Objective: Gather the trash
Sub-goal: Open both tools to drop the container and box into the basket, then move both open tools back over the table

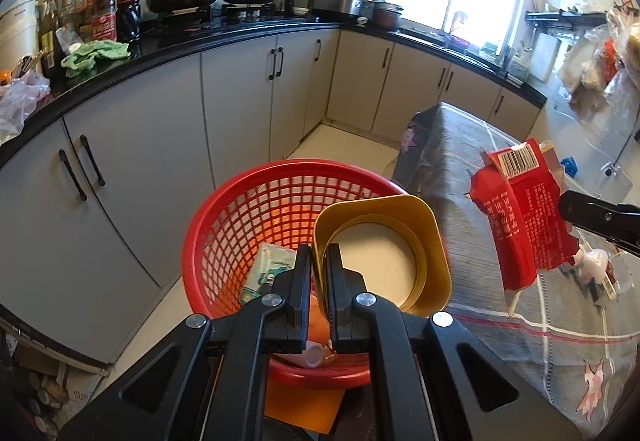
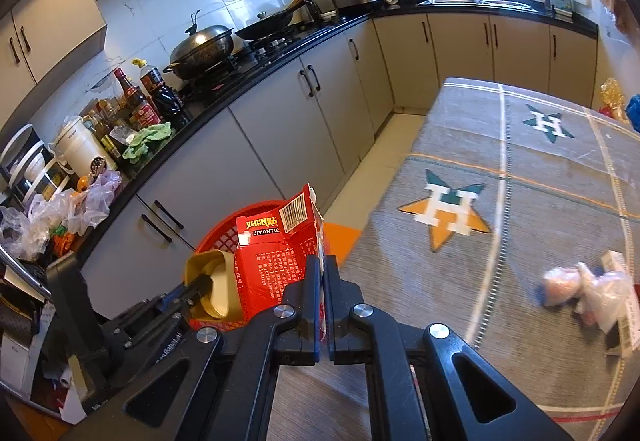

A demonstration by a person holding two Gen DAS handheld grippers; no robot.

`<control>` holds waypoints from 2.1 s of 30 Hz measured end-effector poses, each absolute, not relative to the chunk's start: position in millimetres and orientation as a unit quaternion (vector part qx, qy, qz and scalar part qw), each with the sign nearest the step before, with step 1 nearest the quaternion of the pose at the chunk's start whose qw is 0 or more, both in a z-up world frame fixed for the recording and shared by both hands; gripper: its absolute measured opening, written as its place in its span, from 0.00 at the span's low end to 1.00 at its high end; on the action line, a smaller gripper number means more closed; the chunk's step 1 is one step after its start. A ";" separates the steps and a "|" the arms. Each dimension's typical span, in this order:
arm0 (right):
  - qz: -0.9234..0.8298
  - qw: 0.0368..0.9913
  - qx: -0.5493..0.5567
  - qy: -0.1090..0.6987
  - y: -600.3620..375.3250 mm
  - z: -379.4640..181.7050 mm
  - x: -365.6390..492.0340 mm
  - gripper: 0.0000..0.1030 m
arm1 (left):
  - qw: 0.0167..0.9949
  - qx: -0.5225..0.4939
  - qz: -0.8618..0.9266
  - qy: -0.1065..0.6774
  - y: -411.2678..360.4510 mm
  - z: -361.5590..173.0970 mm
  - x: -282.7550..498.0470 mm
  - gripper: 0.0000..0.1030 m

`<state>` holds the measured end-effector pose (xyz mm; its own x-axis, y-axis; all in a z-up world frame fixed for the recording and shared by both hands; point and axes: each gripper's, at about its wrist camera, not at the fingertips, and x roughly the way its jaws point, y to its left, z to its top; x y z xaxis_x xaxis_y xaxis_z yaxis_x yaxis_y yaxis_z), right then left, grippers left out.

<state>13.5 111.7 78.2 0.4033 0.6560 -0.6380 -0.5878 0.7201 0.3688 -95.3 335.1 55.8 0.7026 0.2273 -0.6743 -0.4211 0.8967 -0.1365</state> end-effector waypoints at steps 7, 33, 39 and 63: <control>0.377 0.831 0.038 0.408 146.4 64.3 16.4 0.03 | 0.904 -0.148 0.191 0.352 346.2 45.6 -90.6 0.07; 0.413 0.818 0.045 0.398 152.0 70.5 9.7 0.42 | 0.907 -0.168 0.216 0.321 339.2 65.6 -112.9 0.40; 0.408 0.830 0.059 0.376 127.1 81.0 4.6 0.49 | 0.908 -0.167 0.209 0.323 332.8 67.5 -115.6 0.42; 0.253 0.896 0.109 0.348 -115.3 66.3 -1.2 0.49 | 0.932 -0.028 0.064 0.356 159.5 76.3 -75.6 0.51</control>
